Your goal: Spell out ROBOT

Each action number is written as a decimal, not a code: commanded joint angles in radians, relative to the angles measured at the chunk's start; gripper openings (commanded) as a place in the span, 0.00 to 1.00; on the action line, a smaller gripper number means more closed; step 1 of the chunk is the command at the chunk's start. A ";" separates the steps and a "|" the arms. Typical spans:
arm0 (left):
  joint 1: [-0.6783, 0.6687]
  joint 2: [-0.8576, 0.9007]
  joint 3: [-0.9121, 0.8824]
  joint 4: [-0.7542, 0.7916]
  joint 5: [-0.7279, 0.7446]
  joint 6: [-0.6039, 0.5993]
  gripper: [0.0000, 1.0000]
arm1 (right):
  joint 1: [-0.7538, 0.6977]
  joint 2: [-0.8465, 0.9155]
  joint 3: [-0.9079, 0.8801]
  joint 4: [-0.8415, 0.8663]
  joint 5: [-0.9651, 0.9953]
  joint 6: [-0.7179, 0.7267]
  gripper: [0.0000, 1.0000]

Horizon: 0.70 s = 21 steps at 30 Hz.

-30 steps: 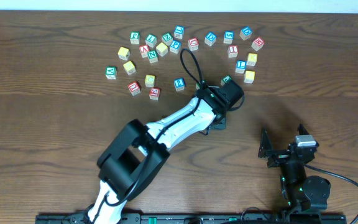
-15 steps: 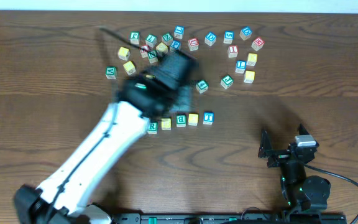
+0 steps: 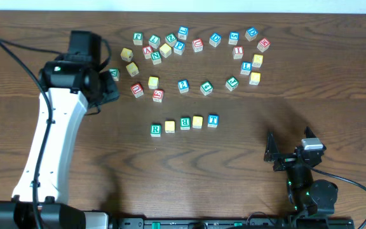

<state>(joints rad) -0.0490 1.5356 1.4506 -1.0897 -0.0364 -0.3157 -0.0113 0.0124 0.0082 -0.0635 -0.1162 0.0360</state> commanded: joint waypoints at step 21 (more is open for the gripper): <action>-0.192 0.102 -0.452 0.348 0.088 -0.095 0.26 | 0.004 -0.006 -0.003 -0.003 0.001 -0.015 0.99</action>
<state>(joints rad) -0.2256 1.5803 1.0073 -0.7563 0.1059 -0.3721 -0.0113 0.0124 0.0082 -0.0635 -0.1162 0.0360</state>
